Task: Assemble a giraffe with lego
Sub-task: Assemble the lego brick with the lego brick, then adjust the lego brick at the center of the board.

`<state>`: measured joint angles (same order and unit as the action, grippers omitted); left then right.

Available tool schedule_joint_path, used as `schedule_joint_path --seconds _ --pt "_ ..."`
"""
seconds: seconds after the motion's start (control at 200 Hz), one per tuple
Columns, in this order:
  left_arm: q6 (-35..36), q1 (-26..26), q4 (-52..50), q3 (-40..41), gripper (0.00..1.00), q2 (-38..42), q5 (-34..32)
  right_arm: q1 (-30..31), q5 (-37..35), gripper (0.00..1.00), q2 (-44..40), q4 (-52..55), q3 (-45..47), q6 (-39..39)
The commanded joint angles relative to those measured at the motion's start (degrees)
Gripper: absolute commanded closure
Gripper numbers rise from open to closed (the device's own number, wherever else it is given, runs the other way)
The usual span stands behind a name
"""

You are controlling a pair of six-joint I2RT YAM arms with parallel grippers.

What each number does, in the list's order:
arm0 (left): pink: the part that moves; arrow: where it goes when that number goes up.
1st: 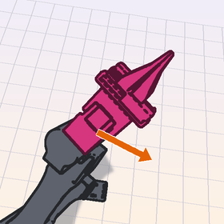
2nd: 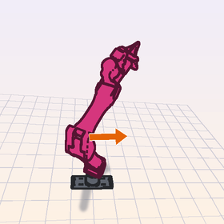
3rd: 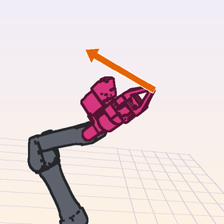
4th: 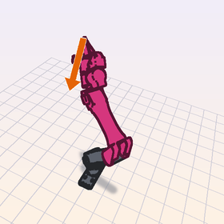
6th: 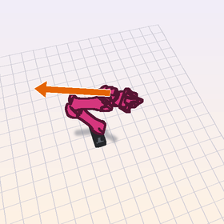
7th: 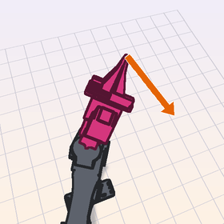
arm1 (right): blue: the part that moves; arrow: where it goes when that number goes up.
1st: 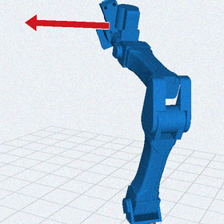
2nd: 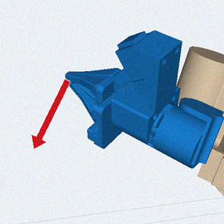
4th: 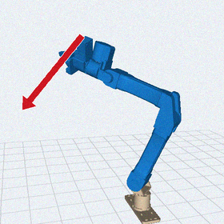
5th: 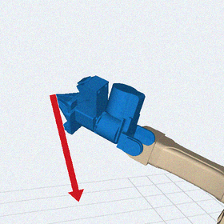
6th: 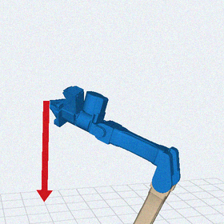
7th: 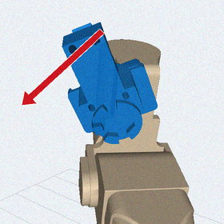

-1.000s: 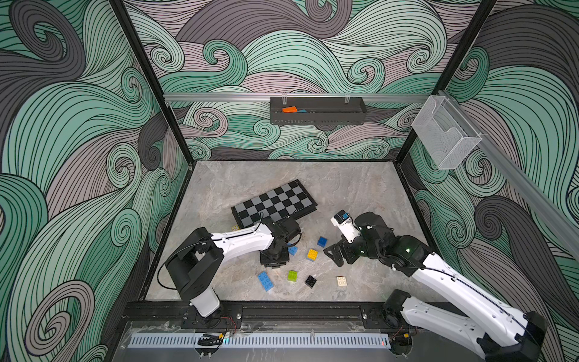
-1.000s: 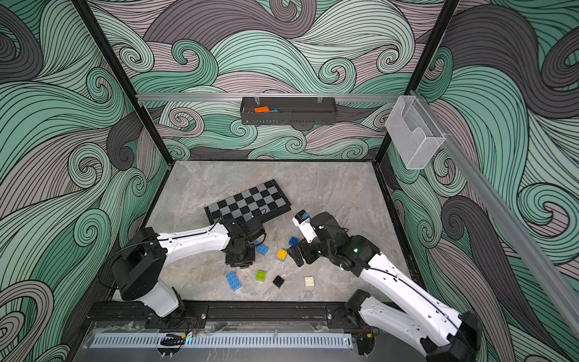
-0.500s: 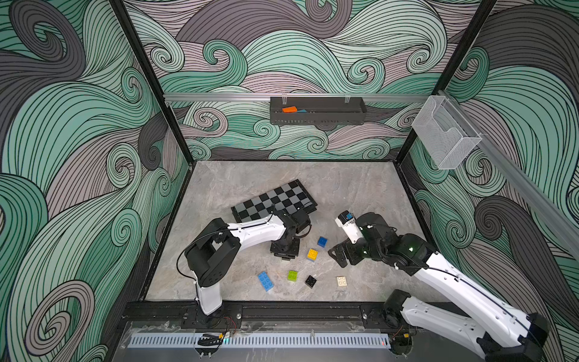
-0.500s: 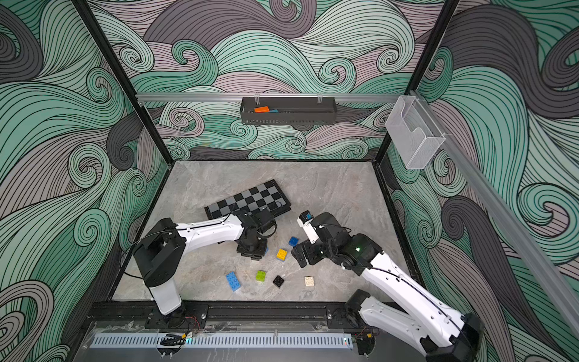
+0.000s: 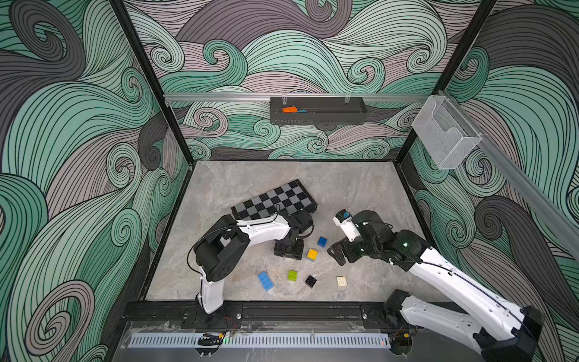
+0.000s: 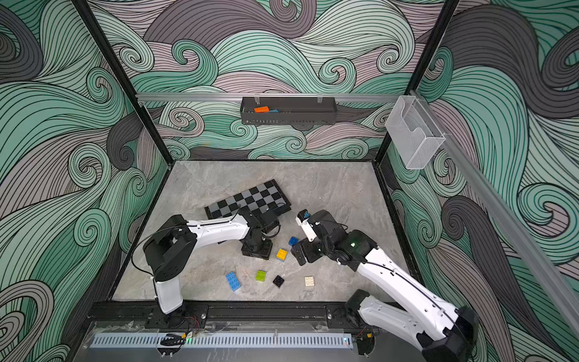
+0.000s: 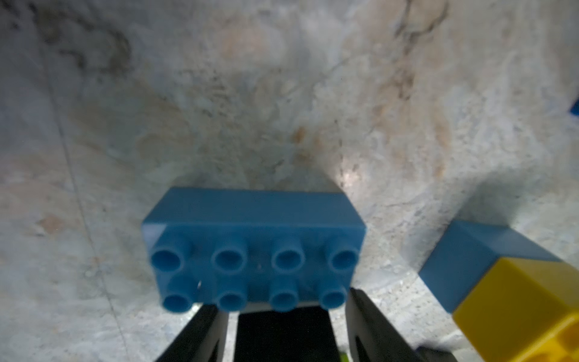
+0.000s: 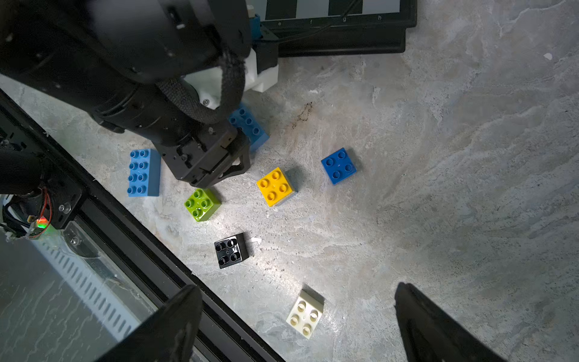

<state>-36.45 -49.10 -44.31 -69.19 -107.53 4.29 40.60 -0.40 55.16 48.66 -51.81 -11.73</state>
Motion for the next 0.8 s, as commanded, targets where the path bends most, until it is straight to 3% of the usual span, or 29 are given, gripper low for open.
schedule_joint_path --seconds 0.0,0.265,0.445,0.796 --pt "1.29 1.45 -2.06 1.87 0.31 0.92 0.11 -0.65 -0.58 0.01 -0.66 -0.25 -1.69 0.92" --pt "0.31 2.65 -6.13 -0.8 0.28 9.48 -0.2 -0.78 0.4 0.01 -1.45 -0.67 -1.62 1.26" --pt "-3.41 4.34 -9.09 0.73 0.24 21.4 -2.1 -0.79 0.76 0.01 0.16 -0.49 -2.92 4.55" --pt "-7.81 13.09 -10.99 14.03 0.24 40.14 0.11 -0.19 2.54 0.01 23.15 -3.26 -14.04 20.66"
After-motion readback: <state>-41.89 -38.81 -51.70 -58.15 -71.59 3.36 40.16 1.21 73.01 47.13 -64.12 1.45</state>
